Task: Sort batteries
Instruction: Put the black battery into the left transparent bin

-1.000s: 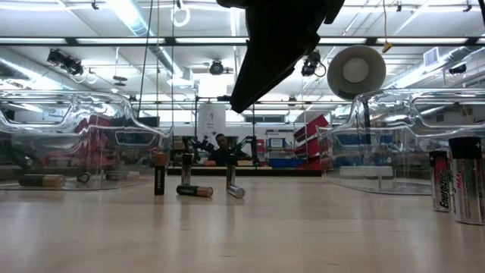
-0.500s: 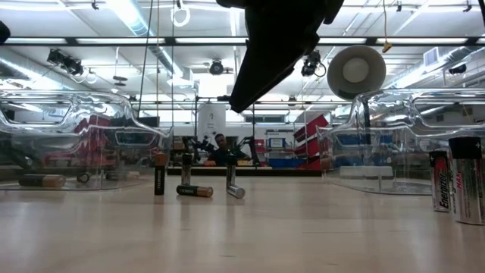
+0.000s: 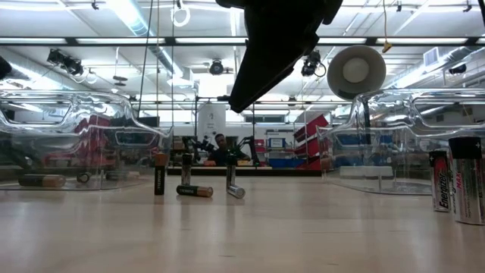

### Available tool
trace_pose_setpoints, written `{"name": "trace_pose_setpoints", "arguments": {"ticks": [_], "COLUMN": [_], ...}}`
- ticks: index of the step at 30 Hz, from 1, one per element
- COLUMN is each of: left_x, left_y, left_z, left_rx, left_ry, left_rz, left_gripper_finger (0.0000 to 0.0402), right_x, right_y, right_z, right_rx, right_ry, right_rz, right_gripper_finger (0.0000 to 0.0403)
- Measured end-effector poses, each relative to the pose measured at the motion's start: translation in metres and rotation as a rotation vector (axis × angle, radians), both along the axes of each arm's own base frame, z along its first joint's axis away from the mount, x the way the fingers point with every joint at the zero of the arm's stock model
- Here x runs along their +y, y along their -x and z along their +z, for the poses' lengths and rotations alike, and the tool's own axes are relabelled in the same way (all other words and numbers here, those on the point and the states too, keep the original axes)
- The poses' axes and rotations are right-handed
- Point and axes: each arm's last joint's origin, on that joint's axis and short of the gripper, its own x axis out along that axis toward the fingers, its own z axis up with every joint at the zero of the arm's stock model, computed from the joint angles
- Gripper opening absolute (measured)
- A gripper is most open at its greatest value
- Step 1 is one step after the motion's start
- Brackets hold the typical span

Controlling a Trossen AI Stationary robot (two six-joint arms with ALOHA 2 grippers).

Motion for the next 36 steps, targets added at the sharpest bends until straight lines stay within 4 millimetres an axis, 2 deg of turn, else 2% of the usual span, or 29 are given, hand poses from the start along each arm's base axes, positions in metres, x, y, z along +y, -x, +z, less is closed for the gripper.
{"name": "trace_pose_setpoints", "arguments": {"ticks": [14,28,31,36], "left_x": [0.0028,0.0017,0.0009,-0.0031], "left_y": [0.0006,0.0,-0.0005,-0.0027], "left_z": [-0.0048,-0.0042,-0.004,0.0015], "left_rx": [-0.048,-0.057,-0.062,-0.068], "left_ry": [0.002,0.016,0.025,0.035], "left_rz": [0.011,0.012,0.012,0.008], "left_gripper_finger": [0.018,0.0049,0.0039,0.0045], "right_x": [-0.0059,-0.0064,-0.0064,-0.0064], "right_y": [-0.003,-0.0032,-0.0032,-0.0032], "right_z": [0.0005,0.0005,0.0005,0.0005], "right_rx": [-0.009,-0.009,-0.009,-0.009], "right_ry": [-0.003,0.001,0.001,0.001], "right_rz": [-0.015,-0.01,-0.01,-0.01], "right_gripper_finger": [0.0126,0.0126,0.0126,0.0125]}}
